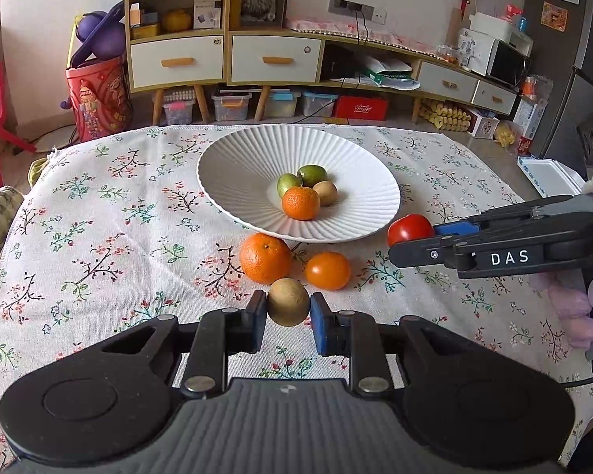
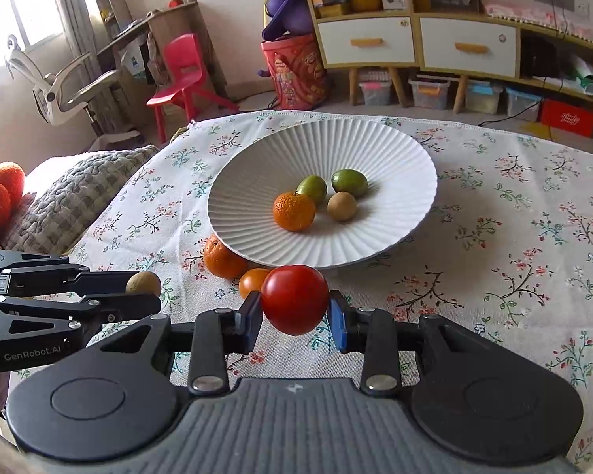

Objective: Organize fruits
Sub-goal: 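Carry potato and tomato over the white plate and open both tools, then withdraw both open tools and move them toward the two oranges, then close the right tool on the small orange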

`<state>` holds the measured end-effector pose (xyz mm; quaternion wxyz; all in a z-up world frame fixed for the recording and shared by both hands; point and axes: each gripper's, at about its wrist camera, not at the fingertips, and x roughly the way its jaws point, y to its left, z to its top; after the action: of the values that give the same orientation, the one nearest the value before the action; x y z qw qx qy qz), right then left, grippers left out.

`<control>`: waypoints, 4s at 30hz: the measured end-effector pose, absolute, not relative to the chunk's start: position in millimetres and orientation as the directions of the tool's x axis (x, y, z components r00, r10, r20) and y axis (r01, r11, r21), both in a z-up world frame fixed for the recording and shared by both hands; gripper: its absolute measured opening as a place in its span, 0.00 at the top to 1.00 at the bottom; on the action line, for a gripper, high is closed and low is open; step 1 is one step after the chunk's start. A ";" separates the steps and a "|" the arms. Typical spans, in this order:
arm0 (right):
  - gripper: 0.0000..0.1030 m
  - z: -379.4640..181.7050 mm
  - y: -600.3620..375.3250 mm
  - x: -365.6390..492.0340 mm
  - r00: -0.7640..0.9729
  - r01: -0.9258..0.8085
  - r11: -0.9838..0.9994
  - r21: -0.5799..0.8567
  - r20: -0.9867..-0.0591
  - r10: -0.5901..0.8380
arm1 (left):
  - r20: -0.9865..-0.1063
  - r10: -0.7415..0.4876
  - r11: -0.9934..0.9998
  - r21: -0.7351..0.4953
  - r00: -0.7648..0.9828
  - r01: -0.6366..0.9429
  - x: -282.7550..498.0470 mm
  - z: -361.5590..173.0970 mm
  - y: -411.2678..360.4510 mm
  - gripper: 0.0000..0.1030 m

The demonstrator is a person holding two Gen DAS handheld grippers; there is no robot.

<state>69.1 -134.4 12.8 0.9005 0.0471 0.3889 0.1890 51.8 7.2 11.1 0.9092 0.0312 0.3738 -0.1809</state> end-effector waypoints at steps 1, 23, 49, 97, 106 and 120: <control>0.69 13.2 -135.5 69.9 0.630 -0.301 0.925 0.233 -0.680 0.376 | -0.688 -0.304 0.934 -0.079 0.658 0.349 53.6 11.9 6.5 0.93; 0.69 17.8 -144.7 123.9 0.744 -0.252 0.964 0.084 -0.621 0.248 | -0.632 -0.273 0.958 -0.113 0.725 0.263 132.8 4.9 -18.0 0.93; 0.47 19.6 -142.1 124.3 0.723 -0.273 0.960 0.061 -0.645 0.246 | -0.640 -0.254 0.964 -0.108 0.725 0.242 133.8 16.4 -14.1 0.78; 0.07 -17.1 -106.1 46.6 0.642 -0.311 0.950 0.007 -0.735 0.216 | -0.729 -0.174 0.972 -0.017 0.662 0.236 53.1 -28.0 50.9 0.11; 0.18 -22.4 -95.0 53.2 0.704 -0.348 0.937 -0.025 -0.667 0.244 | -0.692 -0.187 0.970 -0.017 0.697 0.244 60.4 -33.7 45.2 0.11; 0.61 -20.5 -76.4 58.6 0.724 -0.444 0.895 -0.042 -0.605 0.331 | -0.655 -0.206 0.969 -0.034 0.727 0.244 73.8 -33.5 39.1 0.11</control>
<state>58.6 -76.4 -20.5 0.9238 -0.0924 0.3067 0.2098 73.8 39.1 -33.5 0.9288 0.0271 0.3493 -0.1210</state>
